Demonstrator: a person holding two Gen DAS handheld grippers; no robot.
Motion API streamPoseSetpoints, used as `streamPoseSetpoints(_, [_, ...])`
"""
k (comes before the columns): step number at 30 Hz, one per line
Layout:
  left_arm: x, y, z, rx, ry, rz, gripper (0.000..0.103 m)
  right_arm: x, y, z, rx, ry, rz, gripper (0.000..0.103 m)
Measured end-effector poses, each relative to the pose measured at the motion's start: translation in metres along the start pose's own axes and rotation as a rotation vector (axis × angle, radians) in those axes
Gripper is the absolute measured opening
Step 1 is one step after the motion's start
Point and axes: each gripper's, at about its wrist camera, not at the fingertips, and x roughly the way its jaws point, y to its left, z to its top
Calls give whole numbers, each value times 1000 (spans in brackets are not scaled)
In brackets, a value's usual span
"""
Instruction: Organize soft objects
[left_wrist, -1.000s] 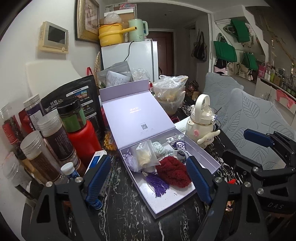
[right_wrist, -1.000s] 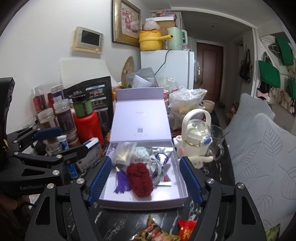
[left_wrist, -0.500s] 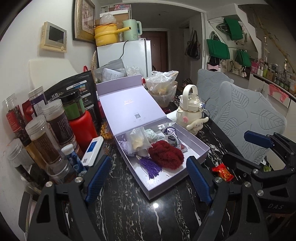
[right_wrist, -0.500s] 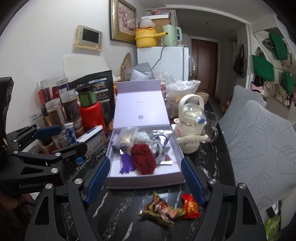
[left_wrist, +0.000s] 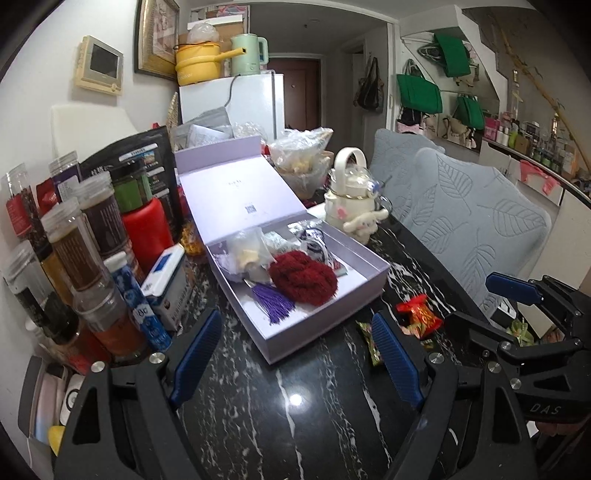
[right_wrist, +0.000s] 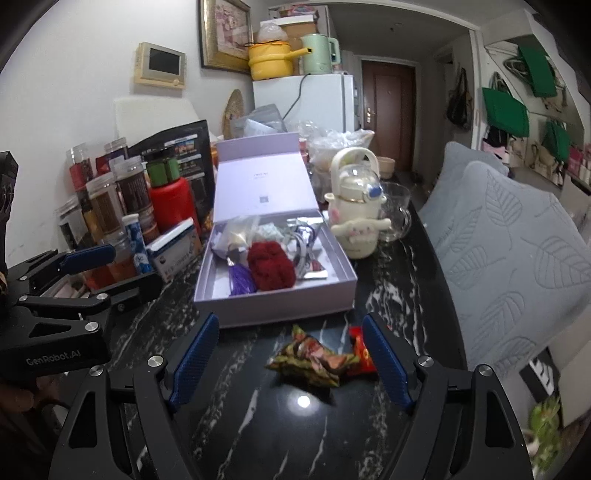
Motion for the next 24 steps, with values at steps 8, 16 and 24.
streamPoseSetpoints(8, [6,-12,-16,-17,40,-83,84,-4,-15,-27,50,35,-30,81])
streamPoseSetpoints(16, [21,-33,-29,-19,78,-162,84,-4,-38,-51,116,73,-57,81])
streamPoseSetpoints(24, [53,-53,-36,-53,181,-271,84,2,-70,-68,171,115,-84,81])
